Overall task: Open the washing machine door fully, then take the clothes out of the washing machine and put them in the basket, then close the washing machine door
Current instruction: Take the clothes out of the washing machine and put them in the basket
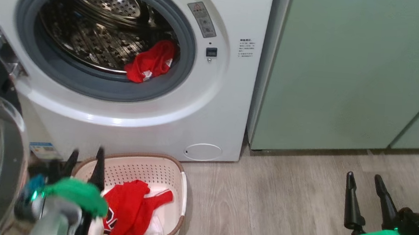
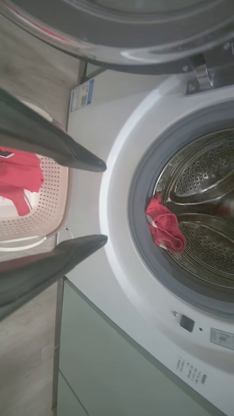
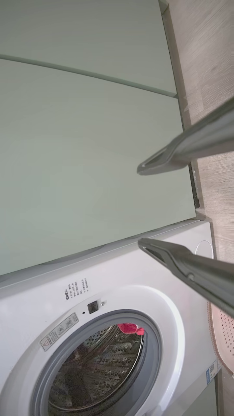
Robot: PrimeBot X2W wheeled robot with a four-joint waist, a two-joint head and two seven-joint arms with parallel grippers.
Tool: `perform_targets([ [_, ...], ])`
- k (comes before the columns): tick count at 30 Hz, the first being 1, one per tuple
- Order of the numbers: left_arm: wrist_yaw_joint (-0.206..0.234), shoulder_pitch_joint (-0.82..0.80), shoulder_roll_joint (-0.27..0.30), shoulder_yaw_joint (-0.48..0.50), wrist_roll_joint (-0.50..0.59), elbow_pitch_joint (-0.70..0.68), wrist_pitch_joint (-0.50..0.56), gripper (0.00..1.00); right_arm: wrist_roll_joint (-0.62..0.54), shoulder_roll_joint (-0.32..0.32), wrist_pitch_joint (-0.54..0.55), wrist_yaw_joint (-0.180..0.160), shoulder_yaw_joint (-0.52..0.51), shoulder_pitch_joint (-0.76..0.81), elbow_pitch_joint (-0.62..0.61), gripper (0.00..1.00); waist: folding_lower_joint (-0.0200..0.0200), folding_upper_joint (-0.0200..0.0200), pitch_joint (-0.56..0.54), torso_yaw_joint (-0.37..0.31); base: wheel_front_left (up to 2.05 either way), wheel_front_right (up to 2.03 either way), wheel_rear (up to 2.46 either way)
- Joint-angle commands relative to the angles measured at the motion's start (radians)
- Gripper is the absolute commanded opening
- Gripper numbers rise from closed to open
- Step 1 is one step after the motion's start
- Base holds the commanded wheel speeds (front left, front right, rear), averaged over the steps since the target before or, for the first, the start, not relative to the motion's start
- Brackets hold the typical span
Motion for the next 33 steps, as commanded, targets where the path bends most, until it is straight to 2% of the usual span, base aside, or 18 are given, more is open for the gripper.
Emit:
perform_targets([
  [1,-0.006,-0.090,0.027,0.011,-0.021,-0.022,0.022,1.00,0.002,-0.011,-0.006,-0.001,0.025,-0.032,-0.028,1.00,0.0000,-0.0001,0.022,-0.019,0.00,0.00,0.00],
  [10,-0.006,-0.387,0.101,-0.082,-0.142,0.058,0.278,1.00,0.006,-0.007,-0.006,-0.001,0.020,-0.091,-0.034,1.00,0.0000,-0.0001,0.170,-0.096,0.00,0.00,0.00],
  [18,-0.006,-0.692,0.195,-0.110,-0.164,0.231,0.459,1.00,0.013,0.007,-0.006,-0.001,0.035,-0.183,-0.049,1.00,0.0000,-0.0001,0.334,-0.167,0.00,0.00,0.00],
  [23,-0.004,-0.829,0.231,-0.106,-0.169,0.334,0.495,1.00,0.015,0.012,-0.006,-0.001,0.035,-0.217,-0.056,1.00,0.0000,-0.0001,0.402,-0.196,0.00,0.00,0.00],
  [33,0.062,-1.105,0.248,-0.134,-0.136,0.496,0.484,1.00,0.028,0.015,-0.006,-0.001,0.047,-0.280,-0.069,1.00,0.0000,-0.0001,0.525,-0.235,0.00,0.00,0.00],
])
